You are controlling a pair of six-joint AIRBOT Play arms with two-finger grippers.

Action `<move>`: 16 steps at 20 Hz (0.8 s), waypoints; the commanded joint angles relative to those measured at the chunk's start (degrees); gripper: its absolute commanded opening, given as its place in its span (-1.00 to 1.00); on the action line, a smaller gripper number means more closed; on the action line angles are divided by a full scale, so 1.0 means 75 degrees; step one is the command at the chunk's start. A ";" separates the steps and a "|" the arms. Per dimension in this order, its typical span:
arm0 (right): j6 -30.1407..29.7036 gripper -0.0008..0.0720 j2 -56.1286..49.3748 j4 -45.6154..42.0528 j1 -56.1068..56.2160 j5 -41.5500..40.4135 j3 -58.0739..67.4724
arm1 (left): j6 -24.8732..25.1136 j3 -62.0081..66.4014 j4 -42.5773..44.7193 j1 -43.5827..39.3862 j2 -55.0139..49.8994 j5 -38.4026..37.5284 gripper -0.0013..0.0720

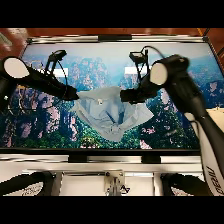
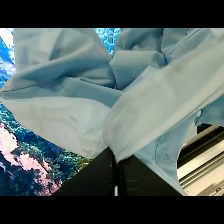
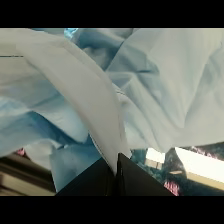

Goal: Fold the shirts.

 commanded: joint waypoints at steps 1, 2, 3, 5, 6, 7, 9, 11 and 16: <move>0.0536 -0.80 -0.0947 -0.0335 -0.0221 -0.1256 -0.0192 | -0.0012 -0.0216 0.0064 -0.0082 -0.0172 -0.0356 -0.81; 0.0557 -0.80 -0.1110 -0.0335 -0.0239 -0.1285 -0.0195 | -0.0015 -0.0216 0.0061 -0.0082 -0.0152 -0.0425 -0.81; 0.0557 -0.80 -0.1221 -0.0323 -0.0236 -0.1274 -0.0192 | -0.0020 -0.0227 0.0061 -0.0087 -0.0160 -0.0466 -0.81; 0.0542 -0.80 -0.1303 -0.0047 -0.0181 -0.1311 -0.0195 | -0.0184 -0.0411 0.0061 -0.0087 -0.0201 -0.0393 -0.81; 0.0501 -0.80 -0.1297 0.0052 -0.0172 -0.1335 -0.0192 | -0.0192 -0.0562 0.0061 -0.0087 -0.0233 -0.0361 -0.81; 0.0472 -0.80 -0.1282 0.0163 -0.0172 -0.1314 -0.0192 | -0.0192 -0.0699 0.0058 -0.0085 -0.0248 -0.0312 -0.77; 0.0408 -0.80 -0.1247 0.0277 -0.0172 -0.1204 -0.0192 | -0.0239 -0.0699 0.0067 -0.0026 -0.0236 -0.0254 -0.30; 0.0405 -0.80 -0.1189 0.0303 -0.0175 -0.0976 -0.0192 | -0.0306 -0.0367 0.0076 0.0230 -0.0213 -0.0271 0.15; 0.0154 -0.80 -0.1078 0.0411 -0.0175 -0.0265 -0.0195 | -0.0297 0.1338 0.0822 0.1775 -0.0099 -0.0941 0.59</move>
